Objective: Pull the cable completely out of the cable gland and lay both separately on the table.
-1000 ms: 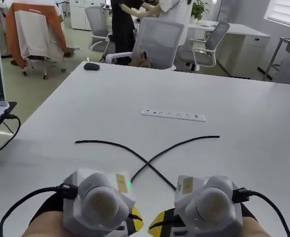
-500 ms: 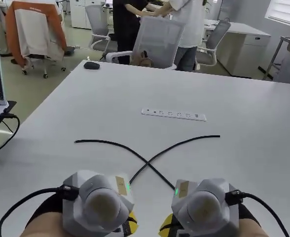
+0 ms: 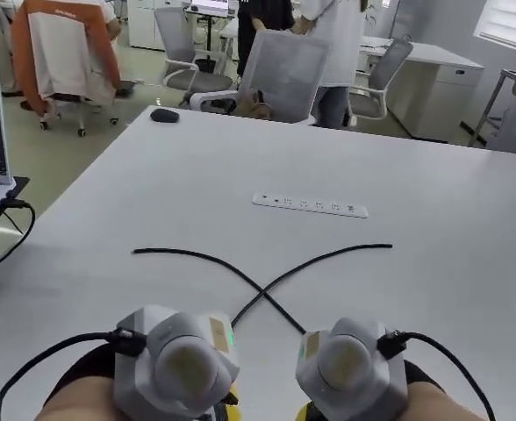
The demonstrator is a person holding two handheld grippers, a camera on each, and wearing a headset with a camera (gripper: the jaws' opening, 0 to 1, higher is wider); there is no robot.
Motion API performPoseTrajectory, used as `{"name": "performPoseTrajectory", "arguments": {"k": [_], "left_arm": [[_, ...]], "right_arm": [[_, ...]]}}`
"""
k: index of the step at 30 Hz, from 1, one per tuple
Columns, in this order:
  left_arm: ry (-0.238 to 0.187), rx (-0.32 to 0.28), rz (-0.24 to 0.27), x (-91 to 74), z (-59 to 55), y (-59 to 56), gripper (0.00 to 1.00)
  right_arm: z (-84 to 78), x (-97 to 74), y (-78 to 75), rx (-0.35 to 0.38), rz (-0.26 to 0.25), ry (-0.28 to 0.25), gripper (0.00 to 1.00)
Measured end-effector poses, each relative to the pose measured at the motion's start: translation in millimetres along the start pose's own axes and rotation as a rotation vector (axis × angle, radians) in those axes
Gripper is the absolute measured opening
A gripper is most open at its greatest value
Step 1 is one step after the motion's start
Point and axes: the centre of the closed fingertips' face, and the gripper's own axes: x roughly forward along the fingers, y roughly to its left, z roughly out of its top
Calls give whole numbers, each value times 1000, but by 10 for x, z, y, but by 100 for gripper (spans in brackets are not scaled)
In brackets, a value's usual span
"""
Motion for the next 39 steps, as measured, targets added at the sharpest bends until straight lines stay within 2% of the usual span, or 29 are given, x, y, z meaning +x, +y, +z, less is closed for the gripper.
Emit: {"name": "performPoseTrajectory", "arguments": {"k": [3, 7, 8, 9, 11, 14, 18, 19, 21, 24, 32, 35, 37, 39], "left_arm": [[17, -4, -18, 26, -35, -32, 15], [35, 8, -36, 43, -75, -88, 17], [39, 2, -44, 49, -90, -105, 19], [40, -3, -47, 59, -95, -105, 21], [44, -4, -49, 62, -107, -117, 24], [50, 1, -51, 57, -116, -133, 24], [56, 9, -50, 61, -129, -132, 23], [54, 7, -51, 61, -123, -131, 23], [55, 7, -52, 59, -124, -133, 22], [61, 8, -52, 60, -140, -138, 21], [67, 9, -54, 63, -151, -143, 20], [69, 5, -52, 62, -158, -140, 20], [69, 5, -55, 62, -159, -151, 20], [71, 8, -56, 64, -161, -157, 20]], "right_arm": [[-21, 113, 42, 54, 93, 20, 15], [-94, 272, 74, 101, 168, 68, 17], [-104, 311, 96, 134, 194, 73, 18], [-103, 322, 101, 145, 199, 72, 19], [-63, 388, 79, 223, 213, 47, 19], [-23, 434, 101, 305, 252, 24, 20], [-80, 515, 98, 363, 288, 48, 23], [-74, 530, 108, 389, 309, 40, 23], [-36, 548, 131, 491, 351, 15, 22], [-23, 597, 99, 587, 372, -14, 26], [-25, 662, 162, 680, 426, -24, 21], [-16, 683, 207, 681, 427, -28, 17], [33, 660, 239, 688, 448, -43, 13], [42, 642, 214, 629, 427, -47, 13]]}}
